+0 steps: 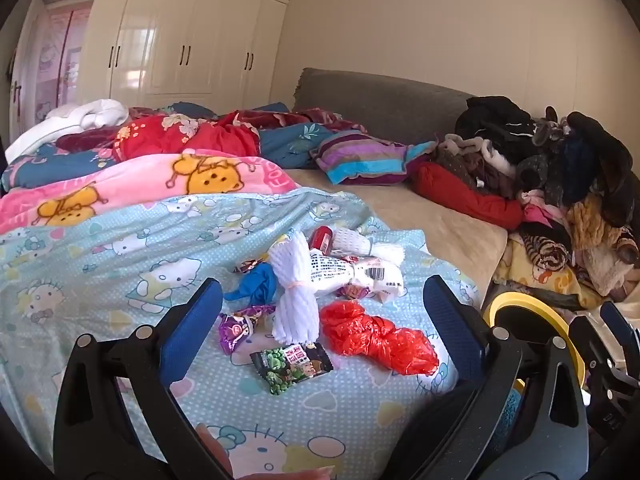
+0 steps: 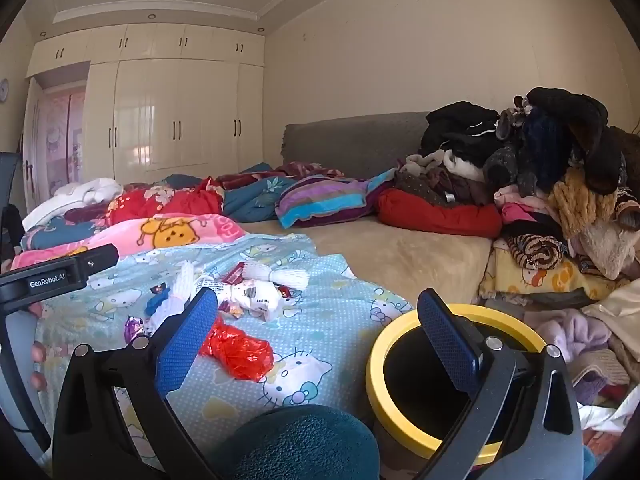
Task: Collect trash
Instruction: 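Move both tools toward the trash pile on the bed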
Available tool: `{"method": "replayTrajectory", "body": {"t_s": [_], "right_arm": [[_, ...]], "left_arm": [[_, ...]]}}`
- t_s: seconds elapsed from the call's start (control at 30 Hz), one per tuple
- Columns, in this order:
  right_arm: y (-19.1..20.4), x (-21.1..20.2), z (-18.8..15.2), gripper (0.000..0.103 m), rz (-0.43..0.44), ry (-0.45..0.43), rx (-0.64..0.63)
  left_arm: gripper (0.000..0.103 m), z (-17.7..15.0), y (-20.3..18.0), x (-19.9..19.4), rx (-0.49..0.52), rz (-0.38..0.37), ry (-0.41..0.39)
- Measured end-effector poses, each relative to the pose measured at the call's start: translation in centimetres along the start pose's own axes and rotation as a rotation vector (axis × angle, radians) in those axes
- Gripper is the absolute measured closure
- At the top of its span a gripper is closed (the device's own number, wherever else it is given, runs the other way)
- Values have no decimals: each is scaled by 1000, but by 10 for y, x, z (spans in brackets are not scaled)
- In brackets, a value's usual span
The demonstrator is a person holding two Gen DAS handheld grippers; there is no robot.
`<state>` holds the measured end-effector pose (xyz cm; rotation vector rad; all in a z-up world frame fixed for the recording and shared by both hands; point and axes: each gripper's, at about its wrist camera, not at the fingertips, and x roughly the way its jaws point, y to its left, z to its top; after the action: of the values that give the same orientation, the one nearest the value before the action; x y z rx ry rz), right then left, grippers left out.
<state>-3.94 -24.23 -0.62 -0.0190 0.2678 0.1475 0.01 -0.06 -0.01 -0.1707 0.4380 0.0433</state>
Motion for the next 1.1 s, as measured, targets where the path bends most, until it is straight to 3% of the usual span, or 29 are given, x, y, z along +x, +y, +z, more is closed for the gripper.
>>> {"method": "replayTrajectory", "body": {"t_s": [1.1], "right_arm": [[-1, -2, 2, 6, -12, -3, 18]], "left_arm": [[11, -1, 1, -8, 7, -5, -16]]}}
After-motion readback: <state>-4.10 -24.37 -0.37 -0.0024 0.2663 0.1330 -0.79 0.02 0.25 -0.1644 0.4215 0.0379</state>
